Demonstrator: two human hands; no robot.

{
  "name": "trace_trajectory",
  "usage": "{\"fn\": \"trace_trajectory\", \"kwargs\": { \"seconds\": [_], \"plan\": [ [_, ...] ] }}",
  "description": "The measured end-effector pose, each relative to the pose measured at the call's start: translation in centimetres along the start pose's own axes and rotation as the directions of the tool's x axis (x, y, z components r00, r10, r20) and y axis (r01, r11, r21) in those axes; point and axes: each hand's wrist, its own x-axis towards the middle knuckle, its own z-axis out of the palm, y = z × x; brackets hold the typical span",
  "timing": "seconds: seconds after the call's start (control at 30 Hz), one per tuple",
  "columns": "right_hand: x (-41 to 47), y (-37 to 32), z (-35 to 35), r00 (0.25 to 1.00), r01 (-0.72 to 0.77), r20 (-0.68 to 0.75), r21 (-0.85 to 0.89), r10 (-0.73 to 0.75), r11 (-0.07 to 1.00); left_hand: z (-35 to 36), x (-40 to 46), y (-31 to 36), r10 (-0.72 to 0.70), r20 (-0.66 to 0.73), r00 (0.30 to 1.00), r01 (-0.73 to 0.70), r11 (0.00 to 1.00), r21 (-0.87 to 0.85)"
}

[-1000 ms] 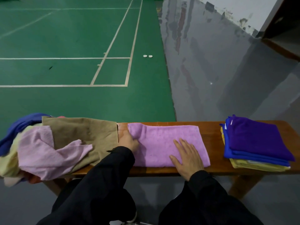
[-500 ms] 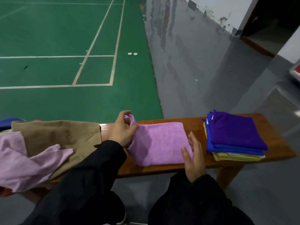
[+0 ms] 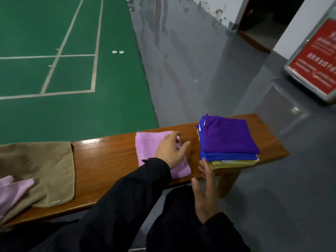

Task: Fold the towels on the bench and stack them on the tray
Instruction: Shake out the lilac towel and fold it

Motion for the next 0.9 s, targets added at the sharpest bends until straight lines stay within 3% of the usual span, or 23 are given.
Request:
{"fn": "trace_trajectory", "kwargs": {
  "seconds": [0.1, 0.17, 0.27, 0.33, 0.43, 0.5, 0.6, 0.73, 0.83, 0.9],
  "plan": [
    [0.0, 0.7, 0.5, 0.999, -0.042, 0.006, -0.039, 0.042, 0.998, -0.7, -3.3, -2.4, 0.012, -0.246, 0.969, -0.048, 0.989, -0.141],
    [1.0, 0.5, 1.8, 1.0, -0.022, 0.012, -0.091, 0.023, 0.996, -1.7, -5.0, -5.4, -0.06, -0.345, 0.937, 0.052, 0.998, -0.034],
    [3.9, 0.5, 4.4, 0.991, 0.085, 0.126, -0.284, -0.051, 0.955, -2.7, -5.9, -8.8, -0.253, -0.275, 0.928, 0.285, 0.955, 0.085],
    [6.2, 0.5, 6.0, 0.974, 0.091, 0.227, -0.393, 0.001, 0.915, -2.9, -5.2, -9.7, -0.306, -0.215, 0.928, 0.311, 0.95, -0.009],
    [9.5, 0.2, 7.9, 0.957, 0.099, 0.284, -0.494, 0.052, 0.864, -4.1, -2.7, -9.3, -0.391, -0.241, 0.888, 0.339, 0.912, -0.231],
    [11.6, -0.5, 8.9, 0.958, -0.021, 0.24, -0.485, 0.157, 0.874, -5.0, -0.8, -9.1, -0.49, -0.202, 0.848, 0.41, 0.848, -0.337],
    [14.7, -0.6, 9.8, 0.905, -0.332, 0.116, -0.405, 0.409, 0.852, -5.8, 0.6, -9.3, -0.555, -0.061, 0.83, 0.499, 0.786, -0.364],
    [16.0, -0.8, 10.5, 0.941, -0.29, 0.03, -0.439, 0.337, 0.85, -6.0, 0.4, -9.4, -0.492, 0.033, 0.87, 0.441, 0.745, -0.5],
    [16.1, -0.8, 10.9, 0.967, -0.218, 0.032, -0.416, 0.253, 0.883, -5.9, 0.2, -9.7, -0.471, -0.021, 0.882, 0.389, 0.753, -0.531],
    [15.9, -0.8, 11.2, 0.946, -0.25, 0.064, -0.486, 0.319, 0.837, -6.2, 0.3, -10.1, -0.505, -0.049, 0.862, 0.413, 0.755, -0.51]
  ]
}}
